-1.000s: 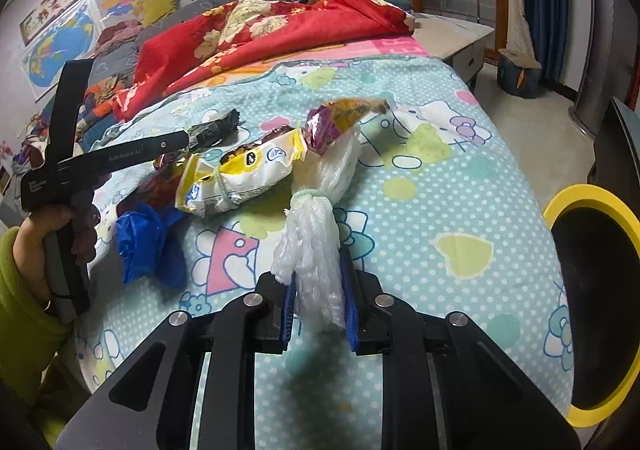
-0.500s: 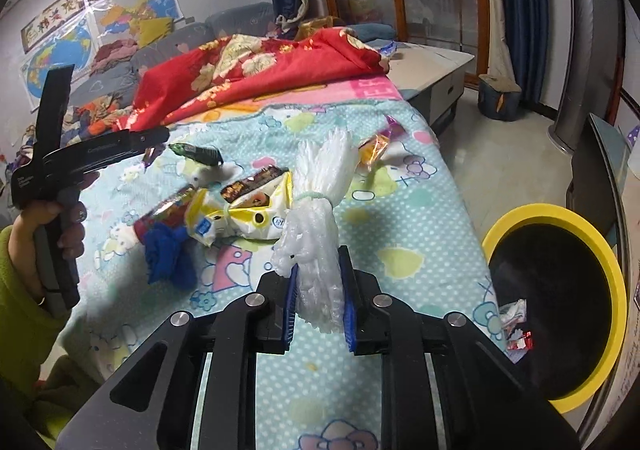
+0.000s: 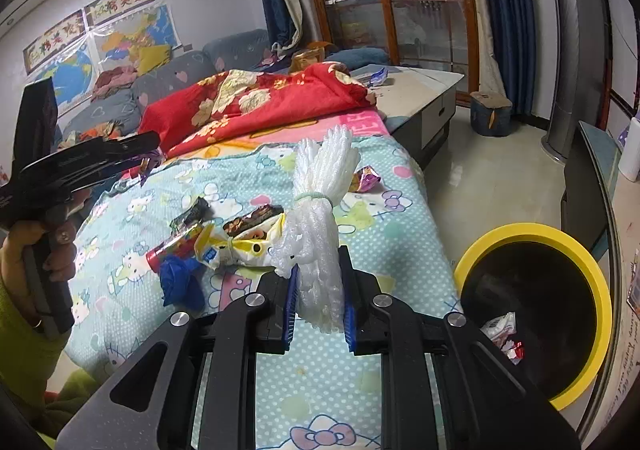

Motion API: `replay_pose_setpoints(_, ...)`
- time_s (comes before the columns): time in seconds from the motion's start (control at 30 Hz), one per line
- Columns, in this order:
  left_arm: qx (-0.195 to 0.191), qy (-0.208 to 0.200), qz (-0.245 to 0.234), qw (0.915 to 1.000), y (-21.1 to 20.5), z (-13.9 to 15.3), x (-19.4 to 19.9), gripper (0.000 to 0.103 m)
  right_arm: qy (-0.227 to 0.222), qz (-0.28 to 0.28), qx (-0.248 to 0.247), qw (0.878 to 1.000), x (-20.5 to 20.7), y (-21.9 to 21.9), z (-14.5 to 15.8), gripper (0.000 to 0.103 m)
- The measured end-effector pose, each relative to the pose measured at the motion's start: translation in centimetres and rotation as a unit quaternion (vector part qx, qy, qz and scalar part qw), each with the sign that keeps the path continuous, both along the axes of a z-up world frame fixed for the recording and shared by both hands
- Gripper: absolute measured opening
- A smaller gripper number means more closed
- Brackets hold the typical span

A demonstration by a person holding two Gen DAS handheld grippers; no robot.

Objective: Collect trash
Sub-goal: 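Carry the purple wrapper and mesh sleeve over the yellow bin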

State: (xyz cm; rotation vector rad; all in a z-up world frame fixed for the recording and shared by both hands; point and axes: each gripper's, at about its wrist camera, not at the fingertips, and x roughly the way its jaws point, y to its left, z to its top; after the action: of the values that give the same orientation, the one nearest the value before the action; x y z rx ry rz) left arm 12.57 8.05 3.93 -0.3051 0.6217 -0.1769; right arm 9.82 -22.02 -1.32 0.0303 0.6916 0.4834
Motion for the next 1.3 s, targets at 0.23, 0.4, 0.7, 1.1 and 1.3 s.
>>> replay_pose_setpoints(0.23, -0.033, -0.002, -0.02, 0.9992, -0.8, 0.9, -0.3, 0.04, -0.01, -0.016, 0.009, 1.0, 0.1, -1.1, 0.8, 0.018)
replay_pose_setpoints(0.4, -0.028, -0.006, -0.036, 0.9989, -2.5, 1.3, -0.2, 0.04, -0.016, -0.033, 0.017, 0.999, 0.3, -2.6, 1.4, 0.018)
replay_pose_setpoints(0.7, -0.009, -0.002, -0.079, 0.9968, -6.8, 1.2, 0.7, 0.04, -0.027, -0.08, 0.029, 0.996, 0.9, -6.2, 2.0, 0.018)
replay_pose_setpoints(1.1, 0.031, 0.012, -0.155, 0.9873, -14.3, -0.2, 1.4, 0.04, -0.028, -0.149, 0.036, 0.988, 1.7, -11.6, 1.4, 0.018)
replay_pose_setpoints(1.3, 0.048, 0.015, -0.192, 0.98, -18.2, -1.0, 1.7, 0.04, -0.028, -0.183, 0.037, 0.982, 1.8, -14.4, 0.9, 0.018)
